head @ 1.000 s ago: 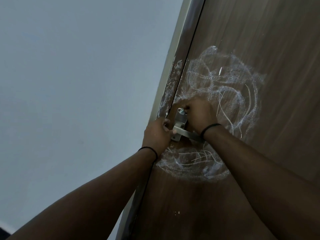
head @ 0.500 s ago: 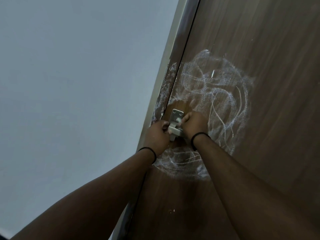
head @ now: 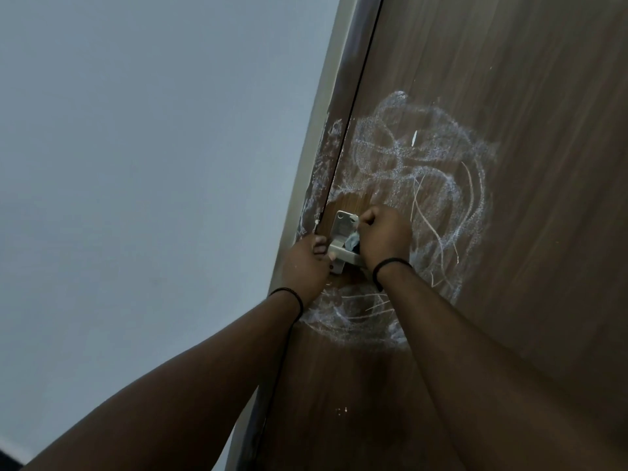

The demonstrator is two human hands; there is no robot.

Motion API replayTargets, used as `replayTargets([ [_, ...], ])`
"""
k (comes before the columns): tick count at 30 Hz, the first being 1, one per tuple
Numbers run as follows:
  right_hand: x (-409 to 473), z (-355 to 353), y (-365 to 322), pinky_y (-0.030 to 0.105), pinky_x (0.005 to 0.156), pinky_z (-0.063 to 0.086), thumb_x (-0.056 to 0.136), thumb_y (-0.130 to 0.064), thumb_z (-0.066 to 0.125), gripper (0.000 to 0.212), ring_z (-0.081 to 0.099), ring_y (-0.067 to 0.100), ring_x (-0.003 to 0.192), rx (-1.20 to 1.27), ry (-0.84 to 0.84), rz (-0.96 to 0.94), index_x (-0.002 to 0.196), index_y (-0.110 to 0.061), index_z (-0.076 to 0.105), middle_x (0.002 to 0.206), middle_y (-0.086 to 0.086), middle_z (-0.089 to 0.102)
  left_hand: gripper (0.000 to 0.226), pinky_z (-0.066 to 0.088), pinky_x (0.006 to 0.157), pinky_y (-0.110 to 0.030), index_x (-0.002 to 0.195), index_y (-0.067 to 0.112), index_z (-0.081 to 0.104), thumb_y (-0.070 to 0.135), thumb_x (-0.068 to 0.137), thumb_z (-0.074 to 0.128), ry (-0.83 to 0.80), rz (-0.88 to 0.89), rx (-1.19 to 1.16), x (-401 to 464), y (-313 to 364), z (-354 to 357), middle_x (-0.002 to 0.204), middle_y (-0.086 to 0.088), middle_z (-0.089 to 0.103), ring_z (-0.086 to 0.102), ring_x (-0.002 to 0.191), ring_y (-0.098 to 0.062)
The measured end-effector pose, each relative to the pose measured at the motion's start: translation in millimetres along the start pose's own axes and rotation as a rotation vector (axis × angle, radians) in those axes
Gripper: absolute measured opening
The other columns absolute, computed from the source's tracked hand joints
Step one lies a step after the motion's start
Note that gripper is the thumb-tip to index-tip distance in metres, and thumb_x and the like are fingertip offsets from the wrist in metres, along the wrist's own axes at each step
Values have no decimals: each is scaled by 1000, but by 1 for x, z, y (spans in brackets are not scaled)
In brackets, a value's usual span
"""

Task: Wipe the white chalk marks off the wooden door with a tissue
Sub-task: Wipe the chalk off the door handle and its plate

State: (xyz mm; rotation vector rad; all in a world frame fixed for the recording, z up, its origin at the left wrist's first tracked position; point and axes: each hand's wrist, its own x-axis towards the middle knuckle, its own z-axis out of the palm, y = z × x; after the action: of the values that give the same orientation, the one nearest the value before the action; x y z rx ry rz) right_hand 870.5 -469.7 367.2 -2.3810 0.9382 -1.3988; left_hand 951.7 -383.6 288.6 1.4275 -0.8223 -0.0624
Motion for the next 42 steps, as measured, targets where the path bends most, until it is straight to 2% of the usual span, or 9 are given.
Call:
replayTargets([
  [4,-1,-7,3,30,67,52,85,-6,66,17,65,20,75,-74,-256,69,69,-11,70,79,8,72,38,44,68,-14,127,12,58,20,91,67,-5,-20,53,1,-1,-2,106,-1,69,62,91,-9],
  [7,5,-24,-7,33,69,57,86,-3,64,19,65,15,72,65,-139,8,71,-12,71,78,2,71,35,46,69,-17,120,17,62,25,87,71,46,-6,98,-1,1,-5,87,8,67,61,81,-1],
  [11,-2,-29,-35,8,59,48,88,-1,63,19,61,0,74,204,-176,-139,91,-16,75,88,-7,69,33,40,68,-7,120,27,64,34,88,66,182,350,193,-7,18,-9,88,19,58,55,83,5],
  [16,-1,-26,-47,32,72,61,85,11,62,19,70,21,81,528,-335,114,92,-5,71,98,15,72,21,53,77,-39,105,15,74,28,91,65,247,398,200,2,33,-16,95,-5,71,62,85,-18],
  [22,8,-24,-28,31,67,59,86,-2,68,13,69,15,74,373,-326,61,83,-14,71,89,6,73,24,50,73,-13,109,24,75,19,86,72,214,307,119,19,26,-11,100,4,76,66,83,-6],
  [27,12,-33,5,36,77,58,90,-10,61,20,67,15,82,190,-155,-23,81,-24,72,84,-5,72,5,50,78,-24,86,24,78,24,82,75,276,198,101,35,19,2,91,6,70,63,83,-8],
  [32,6,-31,27,12,54,50,90,-6,61,20,67,12,72,223,-134,-51,83,-21,72,88,0,73,8,46,68,-18,90,21,77,19,86,70,339,192,89,18,-13,15,84,10,67,60,77,-5],
  [37,-3,-27,31,29,71,57,91,-9,60,18,68,12,75,218,-129,-81,90,-21,74,83,-4,72,15,49,73,-25,95,12,75,4,87,66,374,186,140,-15,-56,29,93,-4,72,63,83,-17],
  [42,-8,-29,31,33,77,57,90,-9,61,17,67,13,81,238,-100,-92,91,-20,74,84,-2,72,14,40,69,-7,97,14,76,10,87,68,408,216,123,4,-40,27,90,2,70,59,80,-10],
])
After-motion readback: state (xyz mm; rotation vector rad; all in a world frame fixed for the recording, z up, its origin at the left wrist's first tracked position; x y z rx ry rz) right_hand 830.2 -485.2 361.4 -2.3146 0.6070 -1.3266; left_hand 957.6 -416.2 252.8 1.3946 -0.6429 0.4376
